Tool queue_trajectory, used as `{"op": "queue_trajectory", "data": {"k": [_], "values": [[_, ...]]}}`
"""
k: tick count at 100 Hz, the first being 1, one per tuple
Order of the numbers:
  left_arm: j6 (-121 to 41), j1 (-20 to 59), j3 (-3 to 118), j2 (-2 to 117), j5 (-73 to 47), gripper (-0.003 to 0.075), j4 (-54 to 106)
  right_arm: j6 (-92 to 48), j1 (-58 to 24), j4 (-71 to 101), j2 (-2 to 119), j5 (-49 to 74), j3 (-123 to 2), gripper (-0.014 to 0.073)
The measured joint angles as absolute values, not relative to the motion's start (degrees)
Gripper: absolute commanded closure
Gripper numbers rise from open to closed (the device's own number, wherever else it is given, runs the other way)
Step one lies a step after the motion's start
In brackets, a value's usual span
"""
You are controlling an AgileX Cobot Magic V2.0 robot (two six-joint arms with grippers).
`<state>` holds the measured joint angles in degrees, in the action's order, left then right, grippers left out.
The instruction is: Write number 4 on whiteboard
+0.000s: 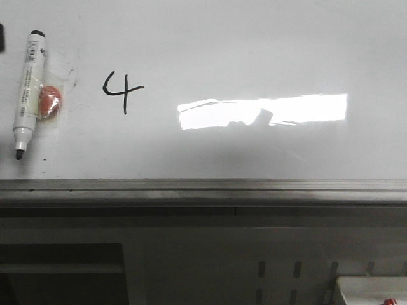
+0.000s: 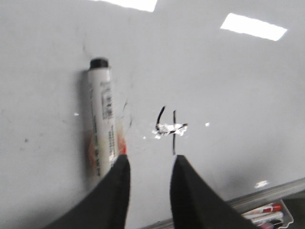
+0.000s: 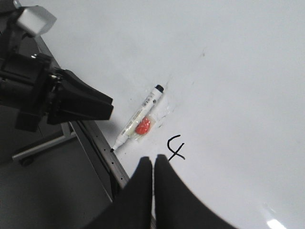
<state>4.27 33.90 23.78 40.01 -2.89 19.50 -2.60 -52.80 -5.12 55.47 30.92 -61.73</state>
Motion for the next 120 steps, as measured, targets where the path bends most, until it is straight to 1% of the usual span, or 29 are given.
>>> {"op": "queue_trajectory", "data": {"k": [17,34,49,61,80,120], "values": [[3.7,33.8,23.8,26.4,-4.9,0.0741,10.6,-2.6,-52.8,-5.5,43.9,23.2,-50.6,0.0655],[3.6,33.8,21.0,14.3,-9.3,0.0741,3.1,-2.5,-52.8,-5.6,30.4,19.8,-39.1,0.0655],[2.6,33.8,16.1,6.7,-10.4,0.0741,0.4,-2.4,-52.8,-5.6,19.6,18.3,-30.0,0.0655],[2.3,33.8,13.6,3.1,-11.1,0.0741,0.0,-2.4,-52.8,-5.6,13.7,18.2,-25.8,0.0658],[2.3,33.8,13.4,2.2,-11.3,0.0741,0.6,-2.4,-52.8,-5.6,9.6,17.9,-24.6,0.0658],[2.3,33.8,13.4,2.2,-11.3,0.0741,0.6,-2.4,-52.8,-5.6,9.6,17.6,-24.6,0.0658]]}}
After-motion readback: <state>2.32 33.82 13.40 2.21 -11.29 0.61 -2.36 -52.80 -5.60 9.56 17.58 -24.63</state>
